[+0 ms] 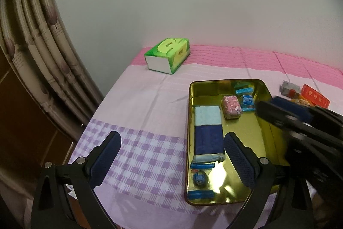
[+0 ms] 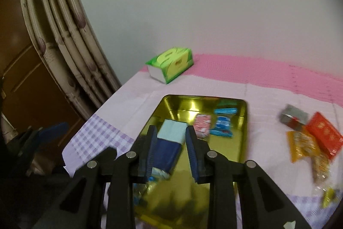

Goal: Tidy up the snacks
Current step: 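Move the left gripper to the orange snack bag and grasp it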

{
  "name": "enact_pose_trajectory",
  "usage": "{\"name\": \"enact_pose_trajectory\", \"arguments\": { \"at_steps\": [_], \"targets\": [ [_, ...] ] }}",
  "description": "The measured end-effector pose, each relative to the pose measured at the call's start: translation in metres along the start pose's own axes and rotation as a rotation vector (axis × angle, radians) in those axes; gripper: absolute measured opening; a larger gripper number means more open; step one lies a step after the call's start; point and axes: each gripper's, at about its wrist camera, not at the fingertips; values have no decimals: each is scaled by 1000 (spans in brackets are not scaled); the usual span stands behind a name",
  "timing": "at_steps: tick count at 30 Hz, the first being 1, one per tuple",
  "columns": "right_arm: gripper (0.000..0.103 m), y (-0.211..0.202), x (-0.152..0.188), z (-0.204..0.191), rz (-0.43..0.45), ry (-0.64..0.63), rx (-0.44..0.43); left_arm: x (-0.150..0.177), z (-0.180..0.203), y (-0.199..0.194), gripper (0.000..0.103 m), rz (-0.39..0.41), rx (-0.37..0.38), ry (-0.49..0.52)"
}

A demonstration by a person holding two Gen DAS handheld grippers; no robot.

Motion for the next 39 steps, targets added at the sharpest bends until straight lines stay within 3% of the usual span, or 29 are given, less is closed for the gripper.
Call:
{"name": "enact_pose_trajectory", "arguments": {
  "at_steps": [8,15,17,22,28,32,39],
  "targets": [
    [29,-81,40,47,72,9,137,3,13,-7,97,21,-16,44],
    [29,-132,90,115,49,44,346,6,34,-15,97,52,-1,128],
    [29,-145,105,141,36,85,395,6,39,-19,96,48,46,140],
    [29,-162,131,187,18,152,477,-5,64,-35,97,-18,271,159],
    [29,-175,151,227,32,237,508,-40,140,-41,97,-81,432,272],
    [29,-183,157,241,62,307,473,-71,194,-6,97,-217,556,243],
    [29,-187,164,260,61,395,412,-97,244,86,96,-439,629,144]
  ]
}}
Point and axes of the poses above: each gripper's, at about its wrist camera, not at the fingertips, and y roughly the way its jaws point, z to its right, x to its underside, and after that the axes turned 4 degrees about y, right-handed
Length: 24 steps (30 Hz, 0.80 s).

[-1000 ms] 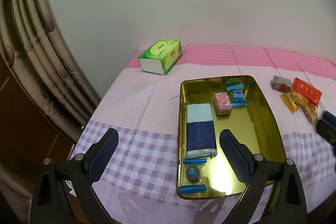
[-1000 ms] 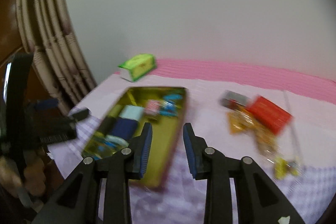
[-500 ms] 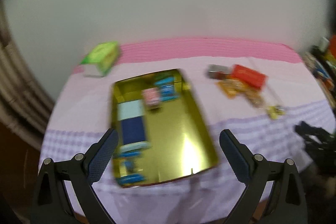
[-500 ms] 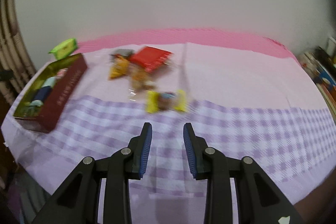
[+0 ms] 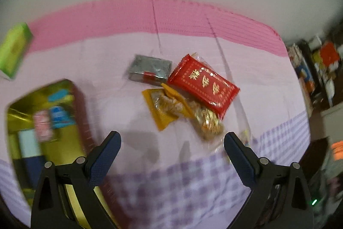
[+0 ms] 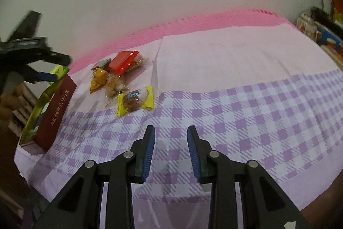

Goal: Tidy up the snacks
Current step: 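Move the left gripper to the orange snack bag and grasp it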

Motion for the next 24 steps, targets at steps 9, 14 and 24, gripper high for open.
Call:
{"name": "enact_pose_trajectory", "arguments": {
  "at_steps": [9,14,24],
  "targets": [
    [34,5,-1,13,-33,55,-36,-27,-22,44,94,-50,-2,-94],
    [34,7,-1,15,-40,67,-45,-30,-21,59,84,-87,-27,-104],
    [36,9,-2,15,-47,70,-51,-16,-12,66,38,-63,-115,-36]
  ]
}}
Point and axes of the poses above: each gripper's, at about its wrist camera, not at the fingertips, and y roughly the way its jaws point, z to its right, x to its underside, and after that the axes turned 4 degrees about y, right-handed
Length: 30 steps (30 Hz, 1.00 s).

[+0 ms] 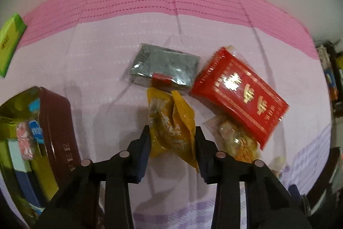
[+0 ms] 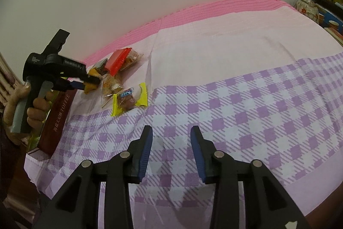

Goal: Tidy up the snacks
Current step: 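Move the left gripper to the orange snack bag and grasp it, then carry the orange bag into the tray with the left gripper while the right gripper grasps the yellow-wrapped candy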

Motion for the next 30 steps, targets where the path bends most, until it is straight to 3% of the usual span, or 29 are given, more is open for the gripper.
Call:
{"name": "enact_pose_trajectory", "arguments": {
  "at_steps": [5,13,19,24,30],
  "targets": [
    [36,-1,0,0,9,4,-9,33,0,-33,37,83,24,-24],
    [36,-5,5,-12,29,-38,-14,94,25,-94,38,198,42,83],
    [37,-5,5,-36,21,-120,-48,129,24,-126,38,238,42,97],
    [49,4,-2,-67,1,-207,-75,145,9,-144,38,260,27,83],
    [56,24,-17,-83,-18,-281,-31,159,-13,-164,38,298,-3,49]
  ]
}}
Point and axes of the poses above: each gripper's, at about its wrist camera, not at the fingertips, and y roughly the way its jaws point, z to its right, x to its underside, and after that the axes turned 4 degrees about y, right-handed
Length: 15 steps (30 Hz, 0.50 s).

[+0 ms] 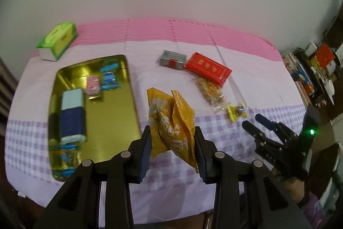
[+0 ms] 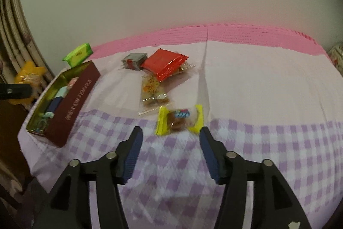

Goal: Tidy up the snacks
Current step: 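Carry the orange bag into the tray with the left gripper while the right gripper grasps the yellow-wrapped candy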

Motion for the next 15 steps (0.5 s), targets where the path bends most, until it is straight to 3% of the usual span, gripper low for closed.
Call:
{"name": "enact_pose_trajectory", "arguments": {
  "at_steps": [12,15],
  "targets": [
    [59,48,-23,-10,-68,-76,46,8,-35,-20,38,30,-35,-67],
    [46,64,-24,-9,-119,-85,76,9,-39,-21,38,32,-39,-74]
  ]
}}
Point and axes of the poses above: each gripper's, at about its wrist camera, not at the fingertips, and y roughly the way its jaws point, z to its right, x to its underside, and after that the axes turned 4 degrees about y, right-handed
